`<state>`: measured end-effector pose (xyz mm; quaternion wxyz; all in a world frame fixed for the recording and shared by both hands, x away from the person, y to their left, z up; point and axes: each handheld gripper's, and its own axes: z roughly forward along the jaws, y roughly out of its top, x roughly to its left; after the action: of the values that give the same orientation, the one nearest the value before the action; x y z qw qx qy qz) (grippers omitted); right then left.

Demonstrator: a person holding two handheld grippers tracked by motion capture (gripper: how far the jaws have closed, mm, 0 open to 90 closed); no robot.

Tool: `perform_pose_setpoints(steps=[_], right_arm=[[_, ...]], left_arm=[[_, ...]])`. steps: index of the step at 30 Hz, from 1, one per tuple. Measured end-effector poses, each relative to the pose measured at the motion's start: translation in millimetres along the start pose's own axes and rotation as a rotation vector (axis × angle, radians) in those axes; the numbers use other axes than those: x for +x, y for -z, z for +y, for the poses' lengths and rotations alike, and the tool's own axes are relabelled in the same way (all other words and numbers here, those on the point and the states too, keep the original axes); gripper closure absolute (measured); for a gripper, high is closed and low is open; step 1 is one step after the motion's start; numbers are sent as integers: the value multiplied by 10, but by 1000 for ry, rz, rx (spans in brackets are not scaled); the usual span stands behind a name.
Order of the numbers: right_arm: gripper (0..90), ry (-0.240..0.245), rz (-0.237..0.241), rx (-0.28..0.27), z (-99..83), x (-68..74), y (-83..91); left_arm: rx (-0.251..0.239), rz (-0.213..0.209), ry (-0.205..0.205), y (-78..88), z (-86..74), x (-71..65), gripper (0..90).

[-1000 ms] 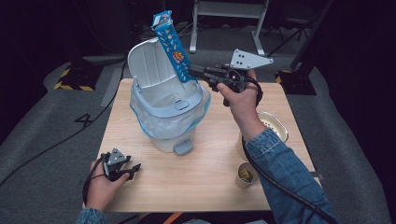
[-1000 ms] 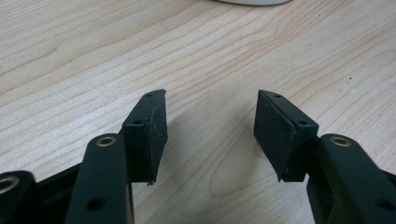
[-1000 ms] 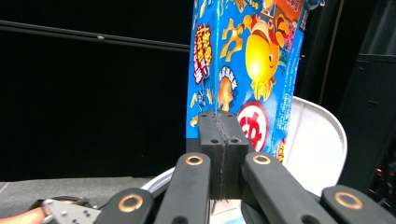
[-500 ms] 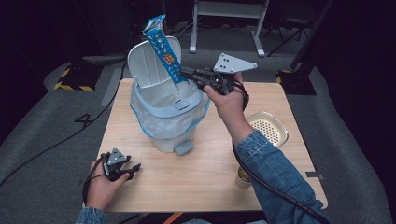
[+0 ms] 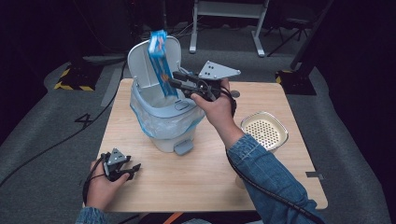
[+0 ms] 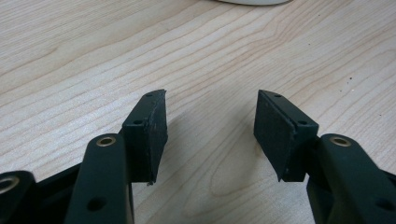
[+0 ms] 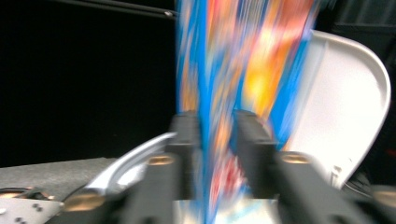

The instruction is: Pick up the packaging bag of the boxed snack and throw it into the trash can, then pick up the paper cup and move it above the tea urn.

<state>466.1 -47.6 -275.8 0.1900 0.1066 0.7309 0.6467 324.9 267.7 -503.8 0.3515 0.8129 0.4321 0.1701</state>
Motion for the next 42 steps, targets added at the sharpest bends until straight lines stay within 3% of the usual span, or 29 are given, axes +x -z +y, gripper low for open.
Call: perform_pose_setpoints(steps=[2, 5, 8, 13, 25, 34, 42], right_arm=[[445, -12, -5, 14, -30, -3, -29], [305, -27, -22, 2, -34, -13, 10], [295, -37, -18, 4, -19, -41, 71], [295, -27, 19, 62, 28, -71, 227], [301, -58, 115, 169, 76, -215, 788], [291, -47, 96, 296, -1, -228, 1208], [251, -67, 62, 353, -125, -198, 1617]], left_arm=[[0, 0, 0, 0, 0, 0, 445], [0, 0, 0, 0, 0, 1, 446], [0, 0, 0, 0, 0, 0, 446], [0, 0, -2, 0, 0, 1, 445], [0, -1, 0, 1, 0, 0, 445], [1, 0, -3, 1, 1, 2, 445], [1, -1, -2, 1, 1, 3, 445]])
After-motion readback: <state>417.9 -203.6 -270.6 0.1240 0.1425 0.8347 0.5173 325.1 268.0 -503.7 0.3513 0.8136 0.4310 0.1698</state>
